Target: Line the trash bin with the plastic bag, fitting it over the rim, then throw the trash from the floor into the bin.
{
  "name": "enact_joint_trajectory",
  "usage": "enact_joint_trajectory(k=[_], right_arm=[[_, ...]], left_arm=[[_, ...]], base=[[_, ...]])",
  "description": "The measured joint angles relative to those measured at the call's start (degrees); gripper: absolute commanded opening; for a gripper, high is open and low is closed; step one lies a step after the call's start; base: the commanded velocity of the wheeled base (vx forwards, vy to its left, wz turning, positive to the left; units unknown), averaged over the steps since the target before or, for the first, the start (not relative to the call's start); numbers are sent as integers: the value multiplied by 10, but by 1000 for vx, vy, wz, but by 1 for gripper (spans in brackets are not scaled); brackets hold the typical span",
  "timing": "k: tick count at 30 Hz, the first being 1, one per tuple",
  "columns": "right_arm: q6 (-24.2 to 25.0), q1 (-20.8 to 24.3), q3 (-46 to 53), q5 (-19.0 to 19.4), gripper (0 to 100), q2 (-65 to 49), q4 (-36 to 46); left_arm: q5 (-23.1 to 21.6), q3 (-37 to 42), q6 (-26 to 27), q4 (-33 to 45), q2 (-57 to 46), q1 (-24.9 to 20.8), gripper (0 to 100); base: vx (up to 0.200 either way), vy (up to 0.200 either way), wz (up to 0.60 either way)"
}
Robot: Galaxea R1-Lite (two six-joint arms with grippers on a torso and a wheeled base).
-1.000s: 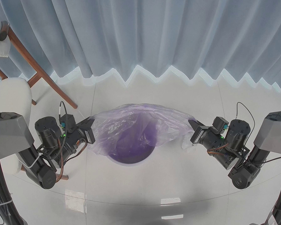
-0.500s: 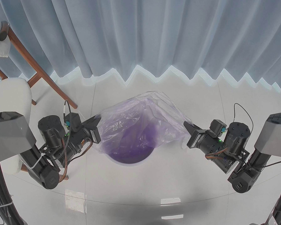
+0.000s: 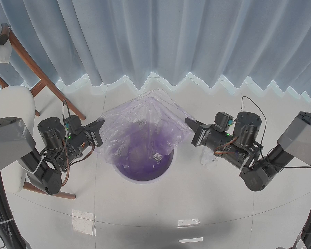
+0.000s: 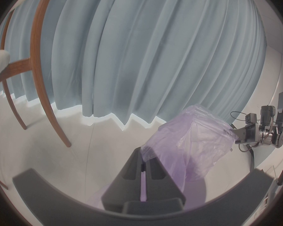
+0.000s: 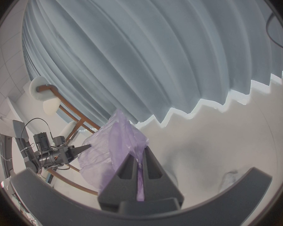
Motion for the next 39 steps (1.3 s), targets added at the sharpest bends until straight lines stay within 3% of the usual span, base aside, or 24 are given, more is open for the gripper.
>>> enact_joint_trajectory(k=[14,23,30,39], right_arm=[[-2,-72,-83,33,0,43,32],[-1,-81,-134,40,0,84,39],[0,-82,-199,40,0,116,103],[32,-88,-208,40,0,134,106]], left_arm=[[-21,-85,-29,54,50,7,0],[-21,-134,-31,131,54,17,0],[-21,-198,-40,210,57,26,0],[-16,-206,-129,222,54,36,0]], base=[[0,0,0],[0,0,0],[0,0,0],[0,0,0]])
